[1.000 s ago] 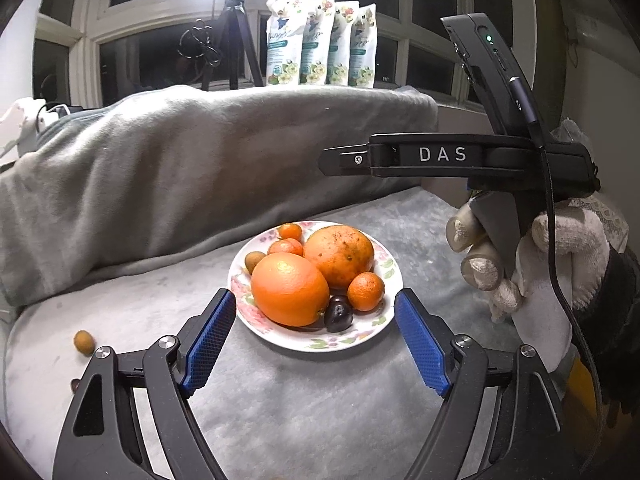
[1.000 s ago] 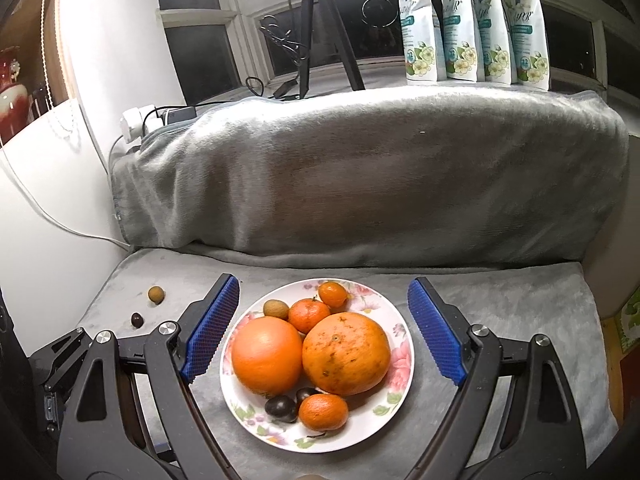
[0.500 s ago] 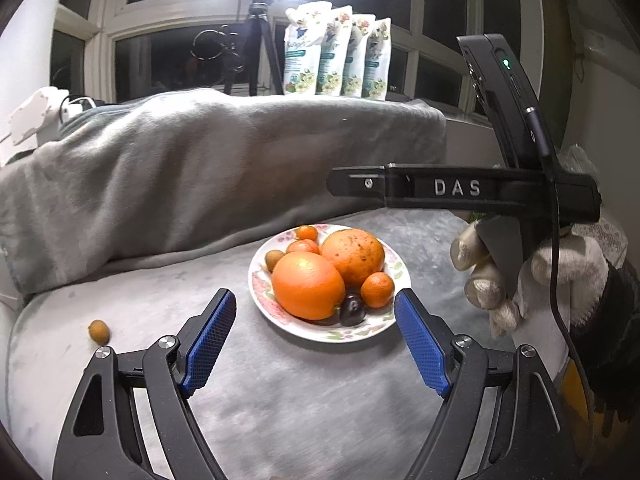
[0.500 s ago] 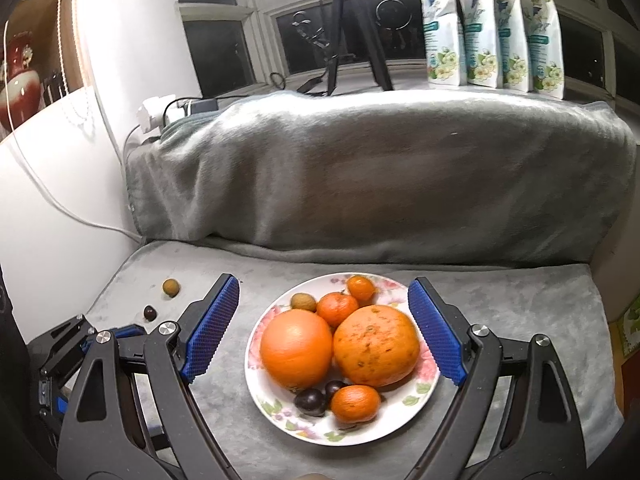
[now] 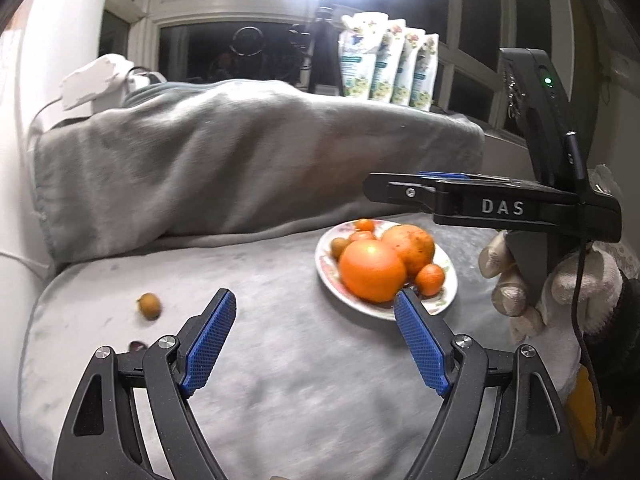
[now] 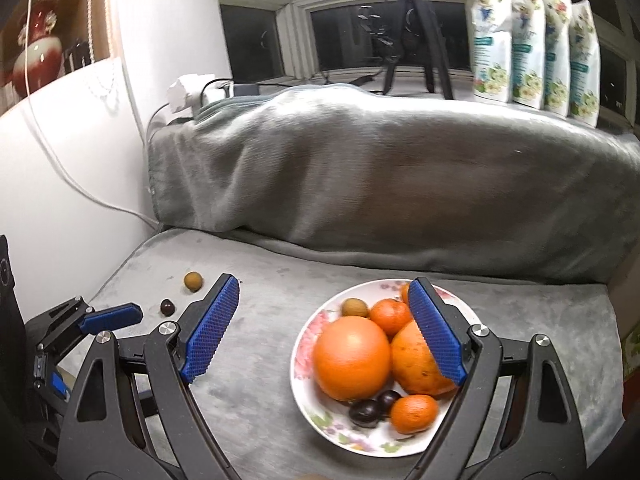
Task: Organize fruits
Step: 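Withdraw both open grippers from the plate toward the remaining fruits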
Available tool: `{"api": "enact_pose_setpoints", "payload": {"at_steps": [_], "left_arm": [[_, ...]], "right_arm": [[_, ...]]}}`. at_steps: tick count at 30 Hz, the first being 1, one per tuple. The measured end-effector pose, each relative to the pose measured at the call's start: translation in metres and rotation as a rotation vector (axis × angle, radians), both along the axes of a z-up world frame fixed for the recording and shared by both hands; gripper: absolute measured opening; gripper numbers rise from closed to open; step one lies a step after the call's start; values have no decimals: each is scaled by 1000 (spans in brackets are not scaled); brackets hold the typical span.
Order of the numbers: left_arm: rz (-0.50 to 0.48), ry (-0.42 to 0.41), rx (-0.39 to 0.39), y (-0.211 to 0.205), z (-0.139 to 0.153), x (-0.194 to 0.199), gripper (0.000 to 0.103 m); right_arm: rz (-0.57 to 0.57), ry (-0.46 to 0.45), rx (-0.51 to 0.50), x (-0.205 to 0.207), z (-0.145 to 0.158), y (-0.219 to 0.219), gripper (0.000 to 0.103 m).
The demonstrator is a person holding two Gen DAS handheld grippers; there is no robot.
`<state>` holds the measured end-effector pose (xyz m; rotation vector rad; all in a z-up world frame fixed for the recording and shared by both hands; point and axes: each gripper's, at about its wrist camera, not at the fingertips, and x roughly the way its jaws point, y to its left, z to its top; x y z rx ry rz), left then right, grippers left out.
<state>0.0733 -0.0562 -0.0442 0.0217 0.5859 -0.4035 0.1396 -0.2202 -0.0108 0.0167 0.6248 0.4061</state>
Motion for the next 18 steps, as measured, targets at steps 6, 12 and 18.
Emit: {"api": "enact_pose_setpoints", "payload": {"at_steps": [6, 12, 18], "left_arm": [[52, 3, -16, 27, -3, -1, 82], [93, 10, -34, 52, -8, 1, 82], [133, 24, -59, 80, -14, 1, 82]], "right_arm": [[51, 15, -7, 3, 0, 27, 89], [92, 47, 2, 9, -3, 50, 89], [120, 88, 35, 18, -10, 70, 89]]}}
